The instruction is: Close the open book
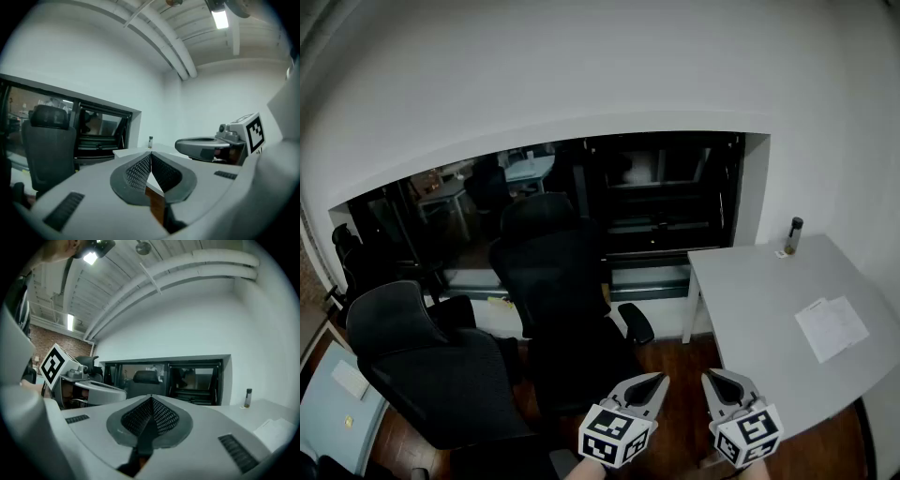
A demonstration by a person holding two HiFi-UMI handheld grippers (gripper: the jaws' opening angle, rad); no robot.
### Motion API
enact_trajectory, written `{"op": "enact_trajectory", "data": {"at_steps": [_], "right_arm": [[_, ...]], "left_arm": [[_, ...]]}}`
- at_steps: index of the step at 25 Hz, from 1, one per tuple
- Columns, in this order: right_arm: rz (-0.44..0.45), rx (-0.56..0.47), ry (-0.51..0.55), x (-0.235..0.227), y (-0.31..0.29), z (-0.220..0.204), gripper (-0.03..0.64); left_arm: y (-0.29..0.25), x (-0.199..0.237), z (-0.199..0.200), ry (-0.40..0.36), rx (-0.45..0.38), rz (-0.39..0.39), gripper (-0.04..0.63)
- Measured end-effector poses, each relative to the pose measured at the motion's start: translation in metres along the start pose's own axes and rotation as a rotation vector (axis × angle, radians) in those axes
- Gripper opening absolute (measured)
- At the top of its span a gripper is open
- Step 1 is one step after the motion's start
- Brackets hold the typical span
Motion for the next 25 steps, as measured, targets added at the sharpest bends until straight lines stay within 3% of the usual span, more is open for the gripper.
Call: {"op": "enact_trajectory", "data": {"at_steps": [5, 11, 18, 25], "right_arm": [[-0.069, 0.06, -0.013, -0.026, 0.02, -0.022, 0.005], [-0.244, 0.109, -0.049, -0.065, 0.082, -0.039, 0.005], [-0.441, 0.092, -0.094, -0.113, 0.189, -0.039, 0.005], [-0.578, 0.058, -0.135, -0.176, 0.317, -0.048, 0.005]], "left_arm": [[-0.031, -0.018, -0.026, 0.014, 0.046, -0.078, 0.005], [-0.076, -0.077, -0.047, 0.025, 0.105, -0.254, 0.005], [-0.121, -0.185, -0.043, -0.012, 0.146, -0.445, 0.005], [-0.168, -0.318, -0.055, -0.053, 0.201, -0.558, 0.005]]}}
Point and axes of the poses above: the fingertips, and each gripper's own axes: y backward along the fingers, x to its left, z out of its top, the point moved 6 cm from there along y, backward along the fingers, and after that the axes turned 3 degrees about -x, right-handed, at the moved point
